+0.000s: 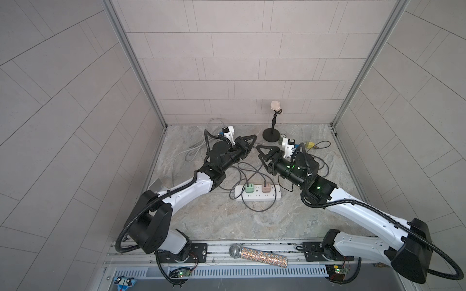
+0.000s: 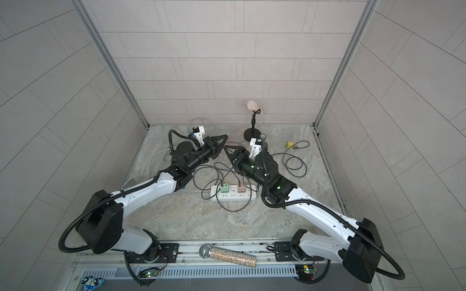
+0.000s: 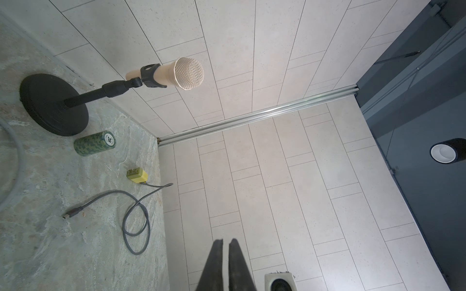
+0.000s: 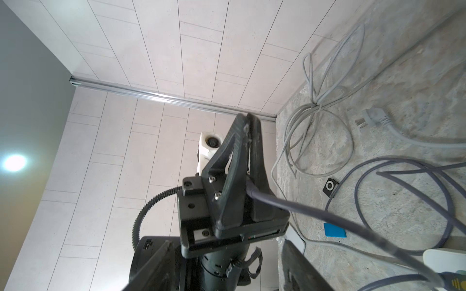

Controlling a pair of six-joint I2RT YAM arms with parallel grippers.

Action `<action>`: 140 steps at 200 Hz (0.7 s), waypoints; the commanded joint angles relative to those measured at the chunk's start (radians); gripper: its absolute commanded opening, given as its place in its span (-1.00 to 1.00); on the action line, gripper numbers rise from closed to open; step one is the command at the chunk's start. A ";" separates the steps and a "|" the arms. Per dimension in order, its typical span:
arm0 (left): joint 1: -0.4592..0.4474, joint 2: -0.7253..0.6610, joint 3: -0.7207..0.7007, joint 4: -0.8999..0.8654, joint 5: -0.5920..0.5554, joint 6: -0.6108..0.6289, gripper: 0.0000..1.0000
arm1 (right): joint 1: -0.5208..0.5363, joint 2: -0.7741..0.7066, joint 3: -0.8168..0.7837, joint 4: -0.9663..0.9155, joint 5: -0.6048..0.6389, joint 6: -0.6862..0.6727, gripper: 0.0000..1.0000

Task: Charge mp3
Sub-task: Pick up the charging cable from the center of the board.

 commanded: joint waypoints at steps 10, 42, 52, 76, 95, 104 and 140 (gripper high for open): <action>-0.024 -0.029 -0.024 0.112 -0.032 -0.010 -1.00 | -0.018 0.039 0.000 0.078 -0.010 0.067 0.32; -0.044 -0.027 -0.041 0.167 -0.049 -0.025 -1.00 | -0.040 0.057 -0.002 0.093 -0.008 0.083 0.20; -0.049 -0.030 -0.050 0.174 -0.056 -0.030 -1.00 | -0.044 0.051 -0.009 0.087 0.005 0.084 0.15; -0.061 -0.034 -0.063 0.196 -0.068 -0.042 -1.00 | -0.063 0.033 -0.042 0.094 0.034 0.094 -0.16; -0.080 -0.023 -0.073 0.237 -0.081 -0.056 -1.00 | -0.071 0.040 -0.039 0.096 0.023 0.092 -0.41; -0.087 -0.015 -0.072 0.260 -0.081 -0.060 -1.00 | -0.070 0.046 -0.038 0.105 0.016 0.096 -0.54; -0.104 0.007 -0.082 0.290 -0.080 -0.078 -0.86 | -0.080 0.006 -0.053 0.085 0.004 0.079 -1.00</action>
